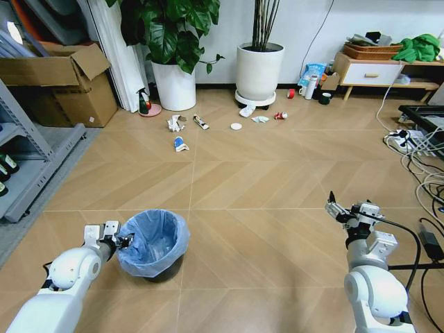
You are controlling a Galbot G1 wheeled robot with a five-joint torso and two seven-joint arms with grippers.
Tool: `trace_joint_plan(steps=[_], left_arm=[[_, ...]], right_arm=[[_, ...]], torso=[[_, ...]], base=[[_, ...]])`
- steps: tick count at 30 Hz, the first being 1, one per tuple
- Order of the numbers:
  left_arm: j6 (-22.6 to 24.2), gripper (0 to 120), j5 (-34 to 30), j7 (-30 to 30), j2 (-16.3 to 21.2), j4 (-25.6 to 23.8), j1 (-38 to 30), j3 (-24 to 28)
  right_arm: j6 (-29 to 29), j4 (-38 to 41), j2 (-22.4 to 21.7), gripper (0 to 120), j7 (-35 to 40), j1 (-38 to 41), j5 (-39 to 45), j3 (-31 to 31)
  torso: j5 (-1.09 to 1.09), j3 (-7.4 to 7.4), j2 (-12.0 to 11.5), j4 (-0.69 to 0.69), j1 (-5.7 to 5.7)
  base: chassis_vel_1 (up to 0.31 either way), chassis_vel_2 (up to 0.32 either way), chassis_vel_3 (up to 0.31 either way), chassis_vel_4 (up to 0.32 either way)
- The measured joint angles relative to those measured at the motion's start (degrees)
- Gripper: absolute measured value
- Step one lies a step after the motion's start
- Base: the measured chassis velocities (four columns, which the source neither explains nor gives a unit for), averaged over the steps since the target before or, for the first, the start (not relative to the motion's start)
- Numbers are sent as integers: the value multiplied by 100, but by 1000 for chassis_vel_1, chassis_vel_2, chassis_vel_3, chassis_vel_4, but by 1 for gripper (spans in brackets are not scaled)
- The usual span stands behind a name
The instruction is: Pick up the trash bin and place the garbage on the floor into it.
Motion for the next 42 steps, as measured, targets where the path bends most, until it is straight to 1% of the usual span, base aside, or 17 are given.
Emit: trace_joint_plan(steps=[2, 4, 13, 14, 16, 18, 20, 21, 23, 24, 28, 29, 30, 32, 34, 36, 42], left_arm=[[0, 12, 0, -6, 0, 0, 3, 0], [-2, 1, -2, -18, -6, -22, 28, -2], [-105, 0, -144, -157, -76, -157, 123, -82], [-134, 0, -180, -188, -102, -227, 156, -128], [-250, 0, -396, -406, -162, -540, 291, -299], [-298, 0, -451, -447, -180, -615, 324, -339], [-527, 0, -651, -695, -275, -902, 458, -504], [-527, 0, -651, -695, -275, -902, 458, -504], [-729, 0, -772, -940, -401, -1185, 570, -652], [-729, 0, -772, -940, -401, -1185, 570, -652], [-1193, 0, -790, -1256, -643, -1811, 807, -803], [-1193, 0, -790, -1256, -643, -1811, 807, -803], [-1231, 0, -785, -1269, -663, -1860, 833, -804], [-1618, 0, -558, -1289, -845, -2185, 1052, -805], [-1714, 0, -497, -1280, -881, -2234, 1094, -805], [-2092, 0, -146, -1145, -1011, -2396, 1230, -812], [-2277, 0, 218, -980, -1098, -2536, 1275, -810]], right_arm=[[1, 0, -1, 100, 0, 3, 0, -1], [2, -4, -1, 100, 2, 4, -1, -3], [-34, -3, -3, 100, 56, 5, 6, -6], [-55, 5, -6, 100, 76, 6, 11, -6], [-125, 49, -17, 100, 123, 7, 61, 3], [-140, 63, -19, 100, 132, 7, 75, 6], [-173, 125, -21, 100, 147, 4, 118, 20], [-173, 125, -21, 100, 147, 4, 118, 20], [-174, 178, -19, 100, 148, -7, 126, 24], [-174, 178, -19, 100, 148, -7, 126, 24], [-191, 281, -21, 100, 142, -35, 100, 33], [-191, 281, -21, 100, 142, -35, 100, 33], [-197, 293, -22, 100, 141, -38, 95, 35], [-227, 375, -30, 100, 68, -73, 6, 46], [-227, 392, -30, 100, 44, -83, -26, 51], [-224, 463, -28, 100, -75, -136, -156, 72], [-205, 513, -29, 100, -137, -215, -252, 66]], torso=[[0, 0, 0, 0, 0], [2, 0, 0, 0, 0], [-4, 1, 0, 0, 0], [-6, 1, -1, -1, 0], [2, 1, -1, 0, 0], [2, 1, -1, -1, 0], [-1, 1, -1, -1, 0], [-1, 1, -1, -1, 0], [0, 1, -1, 0, 0], [0, 1, -1, 0, 0], [1, 0, -1, -1, 0], [1, 0, -1, -1, 0], [1, 0, -1, -1, 0], [0, 0, -1, 0, 0], [0, 0, -1, 0, 0], [0, 0, -1, 0, 0], [0, 0, -1, 0, 0]], base=[[0, 0, 0, 0], [0, 0, 0, 0], [0, 0, 0, 0], [0, 0, 0, 0], [0, 0, 0, 0], [0, 0, 0, 0], [0, 0, 0, 0], [0, 0, 0, 0], [0, 0, 0, 0], [0, 0, 0, 0], [0, 0, 0, 0], [0, 0, 0, 0], [0, 0, 0, 0], [0, 0, 0, 0], [0, 0, 0, 0], [0, 0, 0, 0], [0, 0, 0, 0]])
